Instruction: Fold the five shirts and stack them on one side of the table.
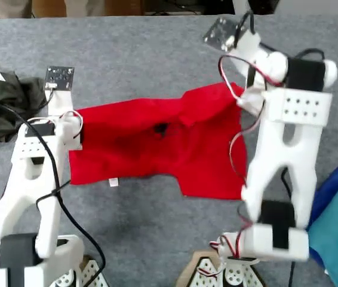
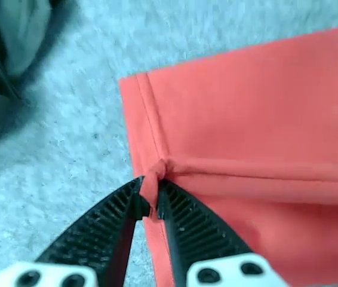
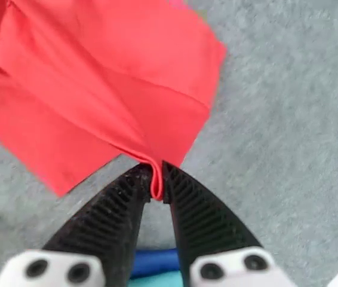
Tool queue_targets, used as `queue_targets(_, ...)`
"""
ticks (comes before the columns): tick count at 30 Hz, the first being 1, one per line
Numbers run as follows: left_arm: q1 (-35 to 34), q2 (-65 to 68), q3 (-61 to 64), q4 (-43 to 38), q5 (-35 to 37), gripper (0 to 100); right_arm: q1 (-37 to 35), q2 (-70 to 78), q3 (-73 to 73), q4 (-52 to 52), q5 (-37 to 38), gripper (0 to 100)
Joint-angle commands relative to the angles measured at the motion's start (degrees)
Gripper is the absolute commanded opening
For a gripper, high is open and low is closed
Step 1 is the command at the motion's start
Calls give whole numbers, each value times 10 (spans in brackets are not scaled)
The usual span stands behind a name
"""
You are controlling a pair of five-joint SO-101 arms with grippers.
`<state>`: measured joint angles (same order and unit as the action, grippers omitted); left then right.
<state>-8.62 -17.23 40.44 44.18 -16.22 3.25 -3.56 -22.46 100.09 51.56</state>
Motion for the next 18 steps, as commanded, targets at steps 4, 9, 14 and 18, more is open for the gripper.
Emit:
queue_targets(4, -7, 31, -11, -8, -3, 19, 3, -209, 305, -103, 4, 5)
queue_targets(9, -8, 32, -8, -3, -3, 19, 8, -352, 514, -161, 4, 5)
queue_targets(14, -8, 32, -8, 46, -3, 19, 29, -456, 633, -158, 5, 5)
queue_targets(18, -24, 31, -9, 76, -3, 19, 61, -506, 682, -157, 19, 5)
